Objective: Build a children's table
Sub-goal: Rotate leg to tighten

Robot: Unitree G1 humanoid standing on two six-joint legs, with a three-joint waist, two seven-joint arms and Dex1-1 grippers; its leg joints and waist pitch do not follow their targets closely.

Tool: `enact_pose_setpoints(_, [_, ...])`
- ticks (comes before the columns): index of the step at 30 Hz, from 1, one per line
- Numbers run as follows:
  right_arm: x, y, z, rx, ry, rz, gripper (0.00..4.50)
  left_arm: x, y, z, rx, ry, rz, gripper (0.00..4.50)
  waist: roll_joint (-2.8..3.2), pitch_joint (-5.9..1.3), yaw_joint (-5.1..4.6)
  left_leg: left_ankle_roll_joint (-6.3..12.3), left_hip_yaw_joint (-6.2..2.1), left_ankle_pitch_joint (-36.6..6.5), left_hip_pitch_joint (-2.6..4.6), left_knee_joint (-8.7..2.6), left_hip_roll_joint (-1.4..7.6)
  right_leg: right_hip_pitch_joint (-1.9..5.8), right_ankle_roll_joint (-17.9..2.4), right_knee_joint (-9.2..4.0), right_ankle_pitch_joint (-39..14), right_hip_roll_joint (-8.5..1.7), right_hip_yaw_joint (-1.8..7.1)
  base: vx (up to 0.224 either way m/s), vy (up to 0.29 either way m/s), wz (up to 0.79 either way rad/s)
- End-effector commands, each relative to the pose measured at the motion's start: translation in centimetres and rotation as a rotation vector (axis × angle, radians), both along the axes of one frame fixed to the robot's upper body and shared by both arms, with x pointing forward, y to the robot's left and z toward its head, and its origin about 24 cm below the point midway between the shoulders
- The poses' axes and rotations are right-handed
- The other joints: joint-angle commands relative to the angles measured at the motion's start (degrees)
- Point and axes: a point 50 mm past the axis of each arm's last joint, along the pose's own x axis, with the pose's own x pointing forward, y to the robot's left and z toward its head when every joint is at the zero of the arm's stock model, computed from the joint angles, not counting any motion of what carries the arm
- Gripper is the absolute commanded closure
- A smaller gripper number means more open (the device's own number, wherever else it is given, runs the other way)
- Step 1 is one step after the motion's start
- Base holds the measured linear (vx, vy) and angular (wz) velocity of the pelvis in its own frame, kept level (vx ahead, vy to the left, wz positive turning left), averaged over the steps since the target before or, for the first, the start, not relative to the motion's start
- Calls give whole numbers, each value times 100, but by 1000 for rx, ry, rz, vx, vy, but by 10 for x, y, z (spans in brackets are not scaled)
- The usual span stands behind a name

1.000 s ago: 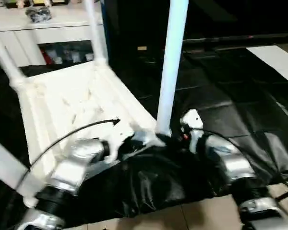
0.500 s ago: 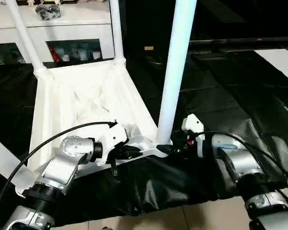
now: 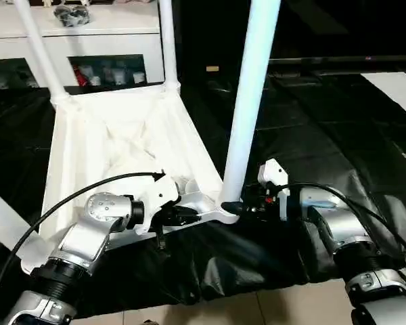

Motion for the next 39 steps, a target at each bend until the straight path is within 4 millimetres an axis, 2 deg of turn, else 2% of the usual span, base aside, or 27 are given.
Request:
enact_pose_setpoints(1, [-7, 20, -16, 21, 73, -19, 240, 5, -19, 10, -36, -68, -17, 450, -15, -342, -38, 217, -15, -1225, 61, -424, 169, 273, -1155, -441, -1468, -319, 310, 0, 0, 0])
enact_pose_setpoints(6, [-4, 46, -26, 80, 98, -233, 241, 16, -43, 10, -51, -118, 98, 450, -35, -307, -81, -6, -43, -1603, 87, -468, 157, 238, -826, -539, -2265, -330, 304, 0, 0, 0])
enact_pose_setpoints(9, [-1, 68, -27, 109, 119, -340, 241, 22, -62, 14, -77, -134, 149, 450, 8, -303, -148, -82, -77, -1834, 93, -472, 134, 225, -674, -593, -2643, -345, 282, 0, 0, 0])
enact_pose_setpoints(10, [-1, 69, -27, 110, 119, -344, 242, 22, -62, 14, -77, -135, 149, 450, -20, -305, -188, -66, -79, -1831, 63, -475, 130, 236, -642, -604, -2651, -345, 280, 0, 0, 0])
enact_pose_setpoints(11, [0, 74, -26, 114, 120, -364, 243, 23, -66, 15, -81, -139, 152, 450, 7, -312, -181, -62, -91, -1818, 57, -476, 127, 246, -633, -598, -2635, -348, 274, 0, 0, 0])
enact_pose_setpoints(12, [4, 85, -21, 120, 104, -406, 243, 25, -74, 18, -92, -150, 162, 450, -34, -315, -215, -51, -83, -1799, 51, -474, 125, 227, -636, -601, -2585, -336, 277, 0, 0, 0])
enact_pose_setpoints(14, [6, 94, -13, 164, 89, -399, 243, 27, -76, 21, -93, -165, 164, 450, -20, -329, -238, -42, -84, -1767, 53, -465, 121, 230, -685, -587, -2496, -338, 278, 0, 0, 0])
enact_pose_setpoints(15, [7, 95, -9, 190, 74, -386, 243, 27, -75, 21, -92, -171, 161, 450, 16, -340, -240, -6, -82, -1672, 35, -460, 127, 236, -740, -570, -2235, -337, 290, 0, 0, 0])
enact_pose_setpoints(16, [7, 96, -7, 206, 64, -377, 243, 27, -74, 22, -91, -174, 159, 450, 9, -346, -252, 35, -78, -1606, 16, -463, 136, 249, -812, -542, -1984, -322, 289, 0, 0, 0])
enact_pose_setpoints(17, [6, 95, -5, 214, 54, -370, 208, 27, -74, 22, -90, -176, 155, 450, 29, -354, -249, 46, -77, -1566, 17, -459, 137, 254, -857, -524, -1855, -322, 291, 0, 0, 0])
enact_pose_setpoints(18, [6, 92, -4, 221, 52, -362, 208, 26, -73, 22, -91, -176, 146, 450, 36, -363, -250, 67, -75, -1438, 0, -456, 139, 275, -948, -487, -1567, -314, 290, 0, 0, 0])
enact_pose_setpoints(19, [6, 86, -4, 223, 56, -356, 187, 24, -72, 22, -93, -170, 135, 450, 97, -372, -238, 88, -69, -1353, 17, -445, 139, 274, -1038, -462, -1294, -310, 297, 0, 0, 0])
enact_pose_setpoints(22, [5, 67, -7, 196, 58, -338, 169, 23, -67, 20, -85, -166, 123, 450, 71, -389, -250, 192, -55, -1188, 4, -422, 135, 316, -1216, -412, -722, -282, 291, 0, 0, 0])
enact_pose_setpoints(23, [3, 58, -9, 169, 62, -309, 163, 23, -64, 19, -80, -163, 126, 450, 141, -397, -226, 240, -58, -1116, 6, -410, 135, 327, -1299, -385, -556, -298, 291, 0, 0, 0])
enact_pose_setpoints(24, [1, 52, -10, 151, 65, -289, 137, 24, -63, 18, -77, -162, 129, 450, 141, -397, -223, 294, -50, -1059, 1, -396, 128, 343, -1341, -384, -424, -285, 287, 0, 0, 0])
enact_pose_setpoints(27, [-4, 20, -11, 102, 49, -249, 128, 25, -56, 17, -62, -159, 126, 450, 150, -402, -165, 364, -33, -1049, 26, -374, 129, 349, -1409, -387, -319, -284, 288, 0, 0, 0])
enact_pose_setpoints(28, [-8, -7, -9, 58, 37, -219, 128, 25, -51, 17, -54, -158, 108, 450, 175, -387, -123, 380, -19, -1182, 39, -370, 126, 341, -1390, -431, -495, -280, 284, 0, 0, 0])
enact_pose_setpoints(29, [-9, -10, -9, 54, 36, -215, 128, 25, -51, 17, -54, -158, 105, 450, 162, -385, -99, 395, -18, -1201, 42, -370, 127, 350, -1372, -436, -575, -281, 284, 0, 0, 0])
enact_pose_setpoints(30, [-11, -21, -8, 32, 36, -201, 128, 23, -48, 16, -54, -153, 86, 450, 269, -377, -67, 383, -19, -1277, 49, -370, 134, 327, -1363, -436, -765, -294, 287, 0, 0, 0])
enact_pose_setpoints(32, [-16, -49, 3, 5, 37, -188, 128, 17, -42, 14, -66, -132, 20, 450, 208, -371, -48, 382, -18, -1348, 38, -367, 128, 356, -1252, -480, -983, -277, 275, 0, 0, 0])
enact_pose_setpoints(33, [-16, -53, 5, 9, 37, -189, 128, 16, -41, 14, -68, -129, 10, 450, 216, -378, -31, 434, -14, -1247, 14, -355, 115, 369, -1233, -471, -1001, -277, 276, 0, 0, 0])
enact_pose_setpoints(34, [-17, -62, 11, 20, 40, -195, 128, 14, -40, 13, -74, -120, -14, 450, 179, -373, -31, 470, -10, -1159, -1, -349, 118, 354, -1229, -473, -1047, -277, 272, 0, 0, 0])
enact_pose_setpoints(35, [-18, -69, 16, 31, 42, -199, 128, 12, -38, 13, -79, -112, -36, 450, 197, -388, -18, 482, -18, -1088, -12, -337, 108, 375, -1217, -453, -1047, -283, 267, 0, 0, 0])
enact_pose_setpoints(36, [-20, -79, 22, 53, 44, -209, 128, 8, -35, 12, -79, -109, -76, 450, 91, -385, -17, 544, 2, -1018, -5, -330, 121, 349, -1193, -468, -1099, -277, 271, 0, 0, 0])
enact_pose_setpoints(37, [-20, -87, 27, 70, 43, -224, 128, 6, -32, 12, -79, -99, -106, 450, 159, -380, 20, 579, -9, -958, -2, -328, 119, 347, -1154, -463, -1253, -290, 269, 0, 0, 0])
enact_pose_setpoints(38, [-20, -88, 28, 74, 42, -231, 128, 5, -31, 12, -79, -97, -110, 450, 174, -378, 26, 584, -5, -962, 3, -327, 131, 328, -1143, -467, -1315, -293, 271, 0, 0, 0])
enact_pose_setpoints(39, [-18, -100, 33, 90, 24, -300, 128, 1, -25, 12, -88, -88, -152, 450, 126, -377, 41, 581, 4, -912, 13, -325, 130, 312, -1113, -471, -1380, -288, 275, 0, 0, 0])
